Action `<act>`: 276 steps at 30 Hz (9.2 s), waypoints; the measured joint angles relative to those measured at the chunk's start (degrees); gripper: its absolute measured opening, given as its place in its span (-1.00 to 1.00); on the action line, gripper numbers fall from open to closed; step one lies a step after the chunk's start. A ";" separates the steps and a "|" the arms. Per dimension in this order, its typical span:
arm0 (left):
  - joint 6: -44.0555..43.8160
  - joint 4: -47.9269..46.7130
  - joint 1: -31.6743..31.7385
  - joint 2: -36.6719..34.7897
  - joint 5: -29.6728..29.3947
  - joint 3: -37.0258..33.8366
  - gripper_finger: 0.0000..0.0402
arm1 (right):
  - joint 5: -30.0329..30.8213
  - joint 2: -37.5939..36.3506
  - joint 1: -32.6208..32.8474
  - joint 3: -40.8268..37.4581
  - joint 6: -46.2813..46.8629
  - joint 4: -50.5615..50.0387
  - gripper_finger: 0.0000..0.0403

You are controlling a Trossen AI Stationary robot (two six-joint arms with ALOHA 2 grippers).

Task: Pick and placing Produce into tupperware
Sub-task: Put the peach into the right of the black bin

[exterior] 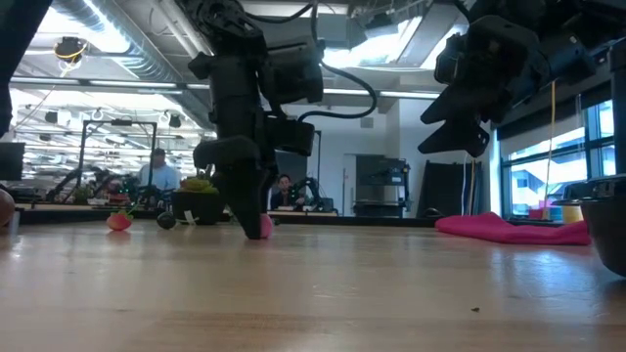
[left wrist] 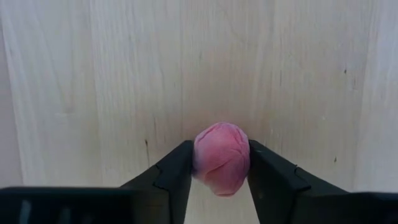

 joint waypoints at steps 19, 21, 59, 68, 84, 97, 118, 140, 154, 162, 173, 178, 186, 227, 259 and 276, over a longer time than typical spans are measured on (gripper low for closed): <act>4.07 0.56 -0.34 -5.04 0.40 2.34 -0.44 | 0.09 0.00 0.04 0.02 9.47 3.32 0.36; 5.25 0.61 -0.70 -6.17 0.46 3.48 -0.47 | 0.08 0.00 0.04 0.02 10.65 4.83 0.36; 21.09 24.99 -5.44 -8.28 -6.18 12.07 -0.43 | 1.13 -0.04 -0.11 0.04 12.35 19.34 0.36; 21.09 25.66 -5.53 -8.30 -5.55 12.07 -0.44 | -0.16 0.00 -0.13 0.02 11.72 21.27 0.29; 21.57 26.10 -5.57 -8.33 -6.77 12.07 -0.40 | -3.43 0.00 -0.13 0.01 11.61 21.74 -0.35; 22.53 22.13 -7.19 -8.37 -7.57 12.22 -0.34 | -3.82 -0.05 -0.07 0.17 12.00 17.35 -0.37; 16.28 4.69 -10.23 -9.88 -10.03 12.09 -0.27 | -30.29 -0.48 7.89 0.18 31.59 -2.68 -0.45; 15.86 4.35 -10.10 -9.84 -10.06 12.09 -0.37 | -6.68 -1.25 34.85 11.37 58.33 -40.06 -0.43; 11.93 5.99 -4.90 -10.16 8.38 9.33 -0.45 | -4.38 3.17 36.67 11.37 56.79 -37.96 -0.12; 8.72 10.55 -1.51 -14.48 8.22 6.00 -0.51 | -2.75 3.30 36.39 11.37 53.23 -38.87 -0.03; 1.20 25.74 -2.60 -42.62 1.86 -18.10 -0.58 | 0.09 3.17 30.40 11.37 42.76 -36.35 -0.04; 0.16 26.59 -5.69 -50.25 2.21 -25.25 -0.61 | -1.84 2.68 25.02 11.37 35.21 -28.26 -0.04; -3.30 24.44 -9.07 -52.63 2.32 -28.44 -0.64 | -2.69 1.95 14.99 11.39 13.49 -11.30 -0.04; -13.72 14.95 -15.33 -45.22 3.59 -28.39 0.64 | 5.09 1.97 2.60 11.39 -7.76 -0.11 -0.04; -71.90 -1.82 -37.87 -36.27 -0.97 -28.37 0.46 | 5.14 1.99 2.60 11.39 -9.01 0.05 -0.04; -73.31 -15.29 -37.77 -20.93 3.91 -16.81 0.46 | 5.12 1.99 2.60 11.39 -8.90 -0.04 -0.04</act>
